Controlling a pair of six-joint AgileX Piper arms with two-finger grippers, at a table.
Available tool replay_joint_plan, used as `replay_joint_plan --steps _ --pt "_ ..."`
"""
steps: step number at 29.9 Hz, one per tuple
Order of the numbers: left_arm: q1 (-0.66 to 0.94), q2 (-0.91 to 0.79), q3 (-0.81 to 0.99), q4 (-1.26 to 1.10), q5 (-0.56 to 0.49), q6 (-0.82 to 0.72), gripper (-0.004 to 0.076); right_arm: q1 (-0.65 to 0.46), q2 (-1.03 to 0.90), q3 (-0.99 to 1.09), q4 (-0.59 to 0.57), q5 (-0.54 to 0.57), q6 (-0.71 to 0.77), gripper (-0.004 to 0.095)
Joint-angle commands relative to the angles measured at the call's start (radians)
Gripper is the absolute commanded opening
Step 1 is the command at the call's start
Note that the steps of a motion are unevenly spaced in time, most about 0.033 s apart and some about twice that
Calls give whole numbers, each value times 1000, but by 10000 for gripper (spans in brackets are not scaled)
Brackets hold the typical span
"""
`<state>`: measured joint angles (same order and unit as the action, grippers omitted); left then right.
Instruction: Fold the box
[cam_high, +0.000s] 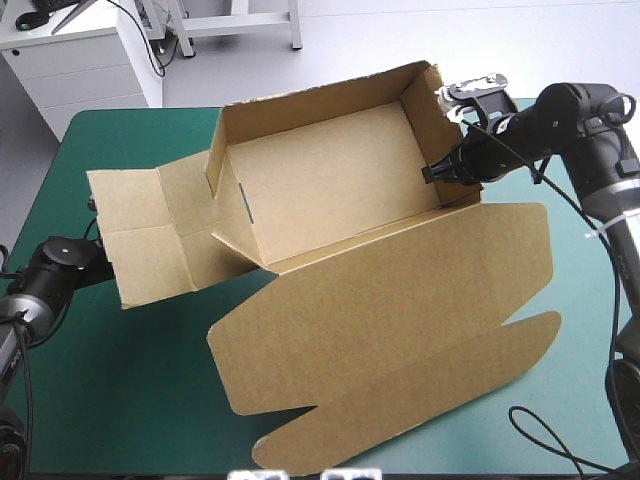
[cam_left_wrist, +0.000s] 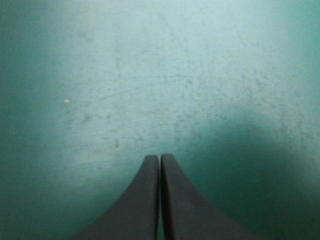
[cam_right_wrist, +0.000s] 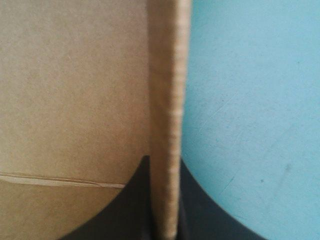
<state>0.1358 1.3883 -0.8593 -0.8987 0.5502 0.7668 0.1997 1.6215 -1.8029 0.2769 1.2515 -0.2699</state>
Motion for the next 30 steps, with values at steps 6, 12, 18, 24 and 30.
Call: replay_joint_plan --steps 6,12,18,24,30 --pt "-41 -30 -128 -120 153 1 -8 16 22 -32 43 -93 47 -17" --pt "-41 -30 -218 -213 274 0 -8 23 49 -32 33 -121 57 -12" --pt "-41 -30 -265 -277 339 -20 -8 23 62 -32 18 -134 64 -11" --pt "-41 -31 -271 -343 407 -20 -8 25 64 -32 14 -147 64 -11" --pt "-41 -59 -326 -378 441 -20 -8 25 79 -32 10 -147 64 -11"
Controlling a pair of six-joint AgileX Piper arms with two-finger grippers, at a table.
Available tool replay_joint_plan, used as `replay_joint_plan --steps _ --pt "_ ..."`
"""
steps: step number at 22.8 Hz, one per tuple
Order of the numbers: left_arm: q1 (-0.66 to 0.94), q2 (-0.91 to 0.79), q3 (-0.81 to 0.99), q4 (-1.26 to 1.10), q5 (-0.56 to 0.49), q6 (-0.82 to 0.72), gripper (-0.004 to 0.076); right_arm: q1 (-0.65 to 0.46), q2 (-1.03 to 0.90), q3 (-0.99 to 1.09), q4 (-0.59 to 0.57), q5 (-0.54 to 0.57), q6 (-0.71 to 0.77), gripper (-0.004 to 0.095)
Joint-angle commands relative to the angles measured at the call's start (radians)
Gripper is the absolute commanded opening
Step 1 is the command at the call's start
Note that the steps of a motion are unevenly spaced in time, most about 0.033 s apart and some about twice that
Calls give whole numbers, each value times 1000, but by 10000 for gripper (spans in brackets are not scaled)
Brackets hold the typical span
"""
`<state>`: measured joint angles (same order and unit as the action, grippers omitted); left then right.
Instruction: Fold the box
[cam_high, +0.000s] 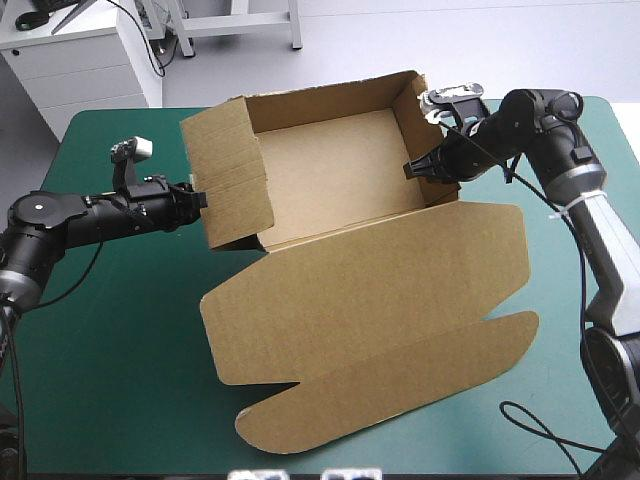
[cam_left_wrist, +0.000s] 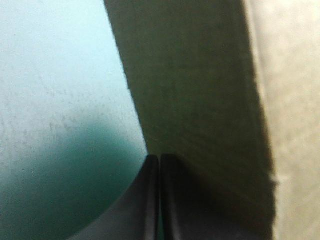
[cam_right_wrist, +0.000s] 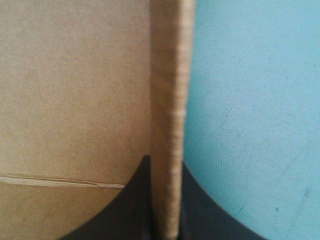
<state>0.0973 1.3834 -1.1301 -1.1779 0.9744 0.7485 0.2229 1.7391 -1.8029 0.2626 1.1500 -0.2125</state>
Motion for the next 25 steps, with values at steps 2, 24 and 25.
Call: replay_joint_plan --steps 2,24,25 --pt "-3 -69 -77 -107 14 -2 -8 2 -37 -32 22 -45 7 -11" --pt "-3 -74 -104 -91 98 -78 495 122 -37 -32 -174 -91 114 -12" --pt "-3 -74 -104 -91 98 -78 495 122 -37 -32 -174 -91 116 -12"
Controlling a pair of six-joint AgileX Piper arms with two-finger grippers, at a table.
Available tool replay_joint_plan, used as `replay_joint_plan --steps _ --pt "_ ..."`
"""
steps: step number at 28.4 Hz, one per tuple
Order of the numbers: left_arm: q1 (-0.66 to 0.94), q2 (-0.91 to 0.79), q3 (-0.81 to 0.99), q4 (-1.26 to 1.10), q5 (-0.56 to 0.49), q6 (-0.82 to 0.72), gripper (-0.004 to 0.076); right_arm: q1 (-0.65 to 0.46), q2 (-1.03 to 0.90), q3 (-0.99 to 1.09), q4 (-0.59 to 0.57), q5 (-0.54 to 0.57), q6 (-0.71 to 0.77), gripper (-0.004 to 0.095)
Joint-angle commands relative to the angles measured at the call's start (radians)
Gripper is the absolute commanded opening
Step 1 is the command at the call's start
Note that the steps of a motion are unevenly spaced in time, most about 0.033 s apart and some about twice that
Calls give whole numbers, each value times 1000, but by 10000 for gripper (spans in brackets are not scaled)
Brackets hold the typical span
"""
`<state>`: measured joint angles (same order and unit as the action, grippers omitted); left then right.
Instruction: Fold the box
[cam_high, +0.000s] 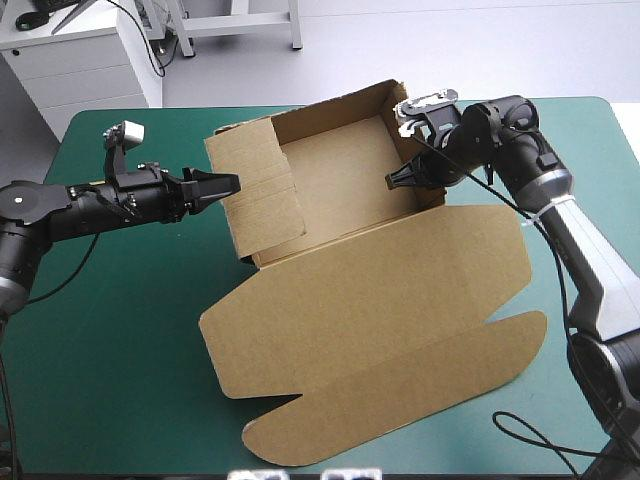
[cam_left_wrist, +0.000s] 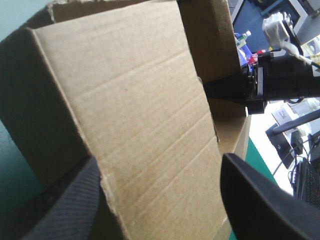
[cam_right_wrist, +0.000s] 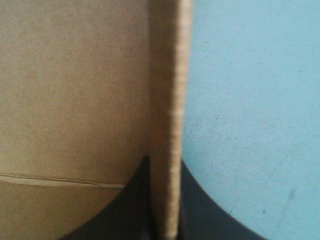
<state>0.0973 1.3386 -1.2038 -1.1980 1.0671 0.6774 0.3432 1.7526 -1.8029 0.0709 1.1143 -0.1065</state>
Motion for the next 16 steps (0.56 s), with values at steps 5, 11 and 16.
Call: replay_joint_plan --steps 5,11,16 --pt "-3 -29 -30 -48 9 -43 495 1 -51 -32 24 -62 10 -12" --pt "-17 -29 -30 140 -52 -289 495 1 -54 -32 24 -91 20 -12" --pt "-114 -29 -30 220 -142 -371 495 1 -56 -54 55 -100 16 -12"
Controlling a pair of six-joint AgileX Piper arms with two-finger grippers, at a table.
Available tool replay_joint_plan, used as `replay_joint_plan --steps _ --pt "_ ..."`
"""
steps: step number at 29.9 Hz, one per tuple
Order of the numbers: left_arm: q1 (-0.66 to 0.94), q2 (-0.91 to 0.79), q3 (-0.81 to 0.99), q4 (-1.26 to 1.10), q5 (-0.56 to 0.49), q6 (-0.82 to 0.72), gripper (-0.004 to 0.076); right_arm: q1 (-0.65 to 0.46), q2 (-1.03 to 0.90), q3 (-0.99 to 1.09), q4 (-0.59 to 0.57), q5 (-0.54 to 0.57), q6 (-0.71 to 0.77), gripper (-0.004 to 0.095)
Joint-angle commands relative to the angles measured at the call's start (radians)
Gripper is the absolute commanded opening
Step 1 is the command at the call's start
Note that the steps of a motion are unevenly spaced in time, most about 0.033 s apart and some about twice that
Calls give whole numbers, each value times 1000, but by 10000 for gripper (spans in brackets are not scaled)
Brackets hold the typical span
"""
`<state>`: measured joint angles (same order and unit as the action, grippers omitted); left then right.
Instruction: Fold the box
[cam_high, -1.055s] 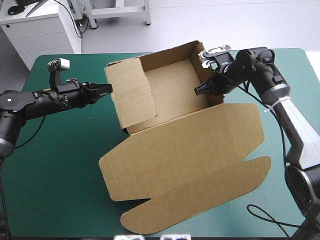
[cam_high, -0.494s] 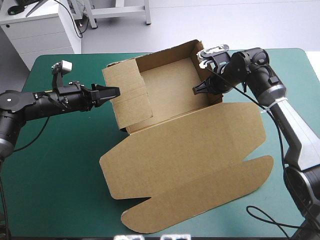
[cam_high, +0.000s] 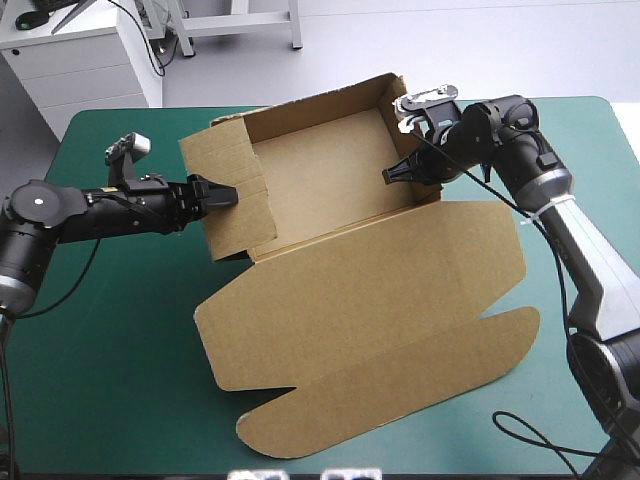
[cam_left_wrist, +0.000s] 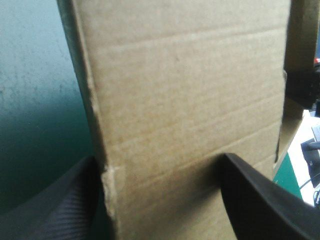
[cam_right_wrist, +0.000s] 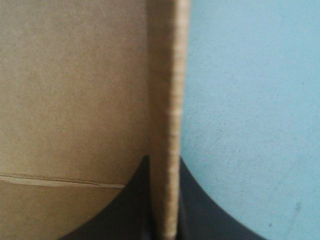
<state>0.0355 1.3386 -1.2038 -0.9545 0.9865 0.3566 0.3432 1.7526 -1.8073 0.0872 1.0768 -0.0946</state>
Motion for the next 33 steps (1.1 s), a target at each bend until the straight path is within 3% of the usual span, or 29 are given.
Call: replay_joint_plan --steps 1,6,15,33 --pt "-79 -29 -30 -6 -91 -71 495 1 -56 -64 50 -61 -6 -12" --pt "-193 -29 -32 106 -224 -196 495 11 -56 -123 47 -38 -10 -12" --pt "-326 -29 -49 470 -293 -538 495 47 -56 -144 32 -34 -16 -12" --pt "-329 -29 -49 431 -320 -553 484 91 -56 -144 -7 -36 -16 -12"
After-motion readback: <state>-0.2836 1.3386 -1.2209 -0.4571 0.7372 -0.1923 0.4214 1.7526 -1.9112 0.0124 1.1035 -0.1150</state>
